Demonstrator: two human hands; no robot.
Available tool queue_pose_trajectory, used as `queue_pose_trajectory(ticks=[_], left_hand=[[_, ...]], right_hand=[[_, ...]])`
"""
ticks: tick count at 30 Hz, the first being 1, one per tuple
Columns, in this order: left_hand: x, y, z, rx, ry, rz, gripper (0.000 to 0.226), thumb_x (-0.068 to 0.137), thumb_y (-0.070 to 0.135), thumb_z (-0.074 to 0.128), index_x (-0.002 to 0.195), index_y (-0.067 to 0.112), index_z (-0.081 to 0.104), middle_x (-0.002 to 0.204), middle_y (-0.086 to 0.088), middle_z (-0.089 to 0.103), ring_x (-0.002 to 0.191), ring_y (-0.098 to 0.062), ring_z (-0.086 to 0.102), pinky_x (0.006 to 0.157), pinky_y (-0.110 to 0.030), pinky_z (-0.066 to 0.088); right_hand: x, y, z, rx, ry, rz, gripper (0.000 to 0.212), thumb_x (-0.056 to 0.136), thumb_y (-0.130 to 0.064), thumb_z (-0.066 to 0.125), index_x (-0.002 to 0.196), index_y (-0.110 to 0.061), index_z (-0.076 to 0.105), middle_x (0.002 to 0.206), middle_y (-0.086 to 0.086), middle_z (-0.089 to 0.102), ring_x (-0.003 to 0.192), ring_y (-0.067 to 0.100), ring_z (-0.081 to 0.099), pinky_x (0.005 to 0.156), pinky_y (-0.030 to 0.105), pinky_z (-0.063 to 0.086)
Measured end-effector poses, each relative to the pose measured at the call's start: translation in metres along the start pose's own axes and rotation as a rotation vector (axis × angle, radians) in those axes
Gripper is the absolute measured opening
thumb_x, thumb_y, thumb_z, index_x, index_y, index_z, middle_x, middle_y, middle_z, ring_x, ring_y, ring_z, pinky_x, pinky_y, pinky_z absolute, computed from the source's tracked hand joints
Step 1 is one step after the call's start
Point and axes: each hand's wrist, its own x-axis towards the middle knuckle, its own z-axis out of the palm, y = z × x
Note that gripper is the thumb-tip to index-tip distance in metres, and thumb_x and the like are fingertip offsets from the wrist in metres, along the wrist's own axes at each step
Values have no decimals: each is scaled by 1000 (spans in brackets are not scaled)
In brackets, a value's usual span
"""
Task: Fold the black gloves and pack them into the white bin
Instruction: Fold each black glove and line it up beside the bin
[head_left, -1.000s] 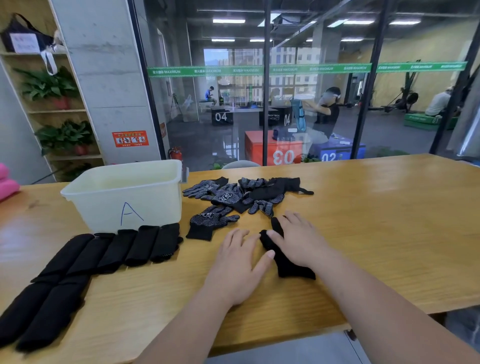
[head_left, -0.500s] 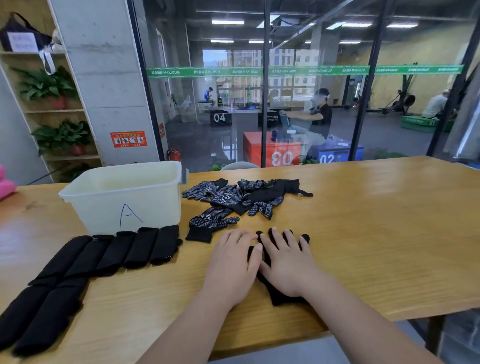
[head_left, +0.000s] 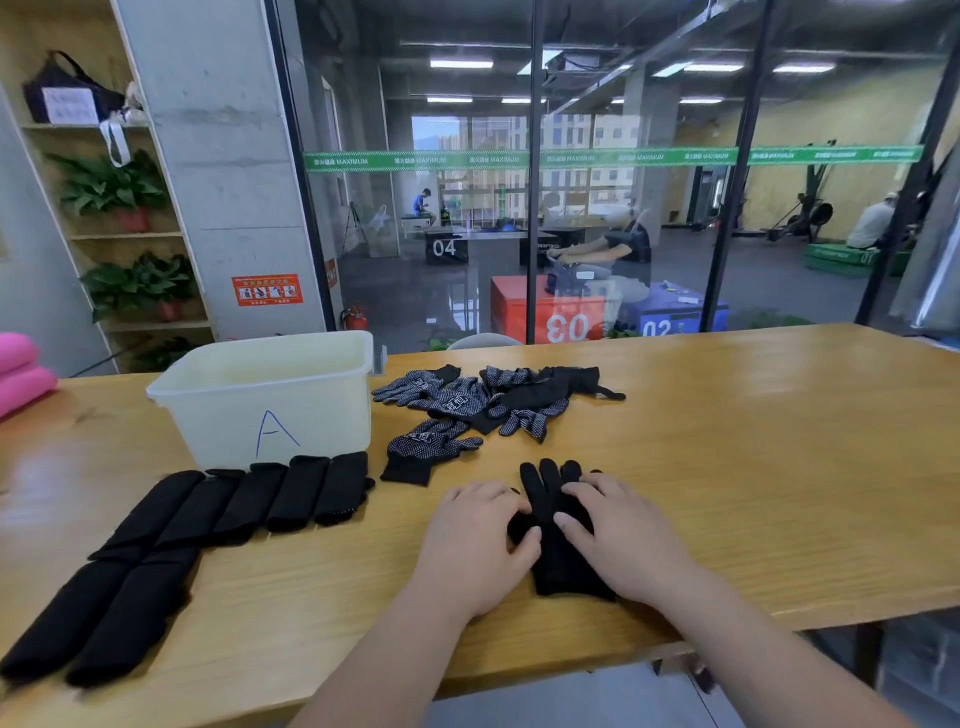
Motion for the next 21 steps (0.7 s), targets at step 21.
queue_pose_trajectory(ticks=[21], left_hand=[[0, -22, 1, -340, -104, -79, 43, 88, 53, 79, 129, 44, 68, 128, 29, 60, 126, 5, 44, 109, -24, 36]], right_hand=[[-31, 20, -9, 222, 225, -331, 21, 92, -62, 63, 93, -44, 73, 100, -29, 60, 104, 0, 50, 86, 31, 50]])
